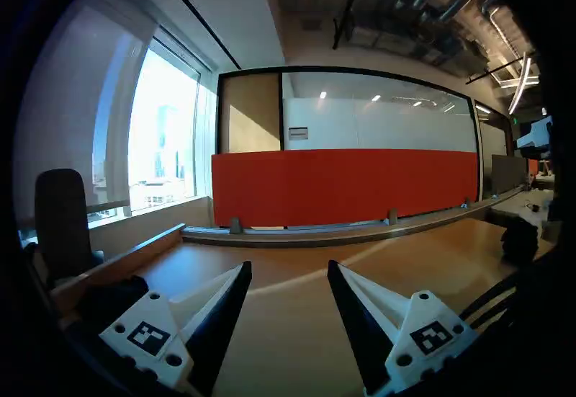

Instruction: Fold towel

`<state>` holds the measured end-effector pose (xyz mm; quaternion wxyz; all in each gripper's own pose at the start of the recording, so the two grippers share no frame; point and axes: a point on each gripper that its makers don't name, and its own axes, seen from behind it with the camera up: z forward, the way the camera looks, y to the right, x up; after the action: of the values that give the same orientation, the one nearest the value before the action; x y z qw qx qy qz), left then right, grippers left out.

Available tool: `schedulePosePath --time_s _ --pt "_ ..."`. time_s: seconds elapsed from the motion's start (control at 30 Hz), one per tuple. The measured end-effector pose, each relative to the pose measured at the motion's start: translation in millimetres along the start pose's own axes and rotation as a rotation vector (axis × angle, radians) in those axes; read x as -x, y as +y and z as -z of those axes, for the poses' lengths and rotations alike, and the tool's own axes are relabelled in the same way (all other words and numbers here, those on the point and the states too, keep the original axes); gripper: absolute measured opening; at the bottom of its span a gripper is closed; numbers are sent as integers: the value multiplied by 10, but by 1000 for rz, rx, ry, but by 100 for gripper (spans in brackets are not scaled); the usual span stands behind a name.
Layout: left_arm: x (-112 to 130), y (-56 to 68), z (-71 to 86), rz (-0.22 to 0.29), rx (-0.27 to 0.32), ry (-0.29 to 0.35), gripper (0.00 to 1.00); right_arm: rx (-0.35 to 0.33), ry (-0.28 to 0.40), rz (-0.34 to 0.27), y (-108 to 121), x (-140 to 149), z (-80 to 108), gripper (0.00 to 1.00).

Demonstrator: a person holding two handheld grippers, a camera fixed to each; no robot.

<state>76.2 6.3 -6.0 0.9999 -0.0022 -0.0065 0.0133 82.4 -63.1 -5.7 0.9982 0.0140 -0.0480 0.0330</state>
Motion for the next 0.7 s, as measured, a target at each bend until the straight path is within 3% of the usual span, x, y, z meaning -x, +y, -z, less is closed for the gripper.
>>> schedulePosePath --time_s 0.7 --pt "594 -111 -33 5 -26 35 78 -20 6 25 -79 463 -105 100"
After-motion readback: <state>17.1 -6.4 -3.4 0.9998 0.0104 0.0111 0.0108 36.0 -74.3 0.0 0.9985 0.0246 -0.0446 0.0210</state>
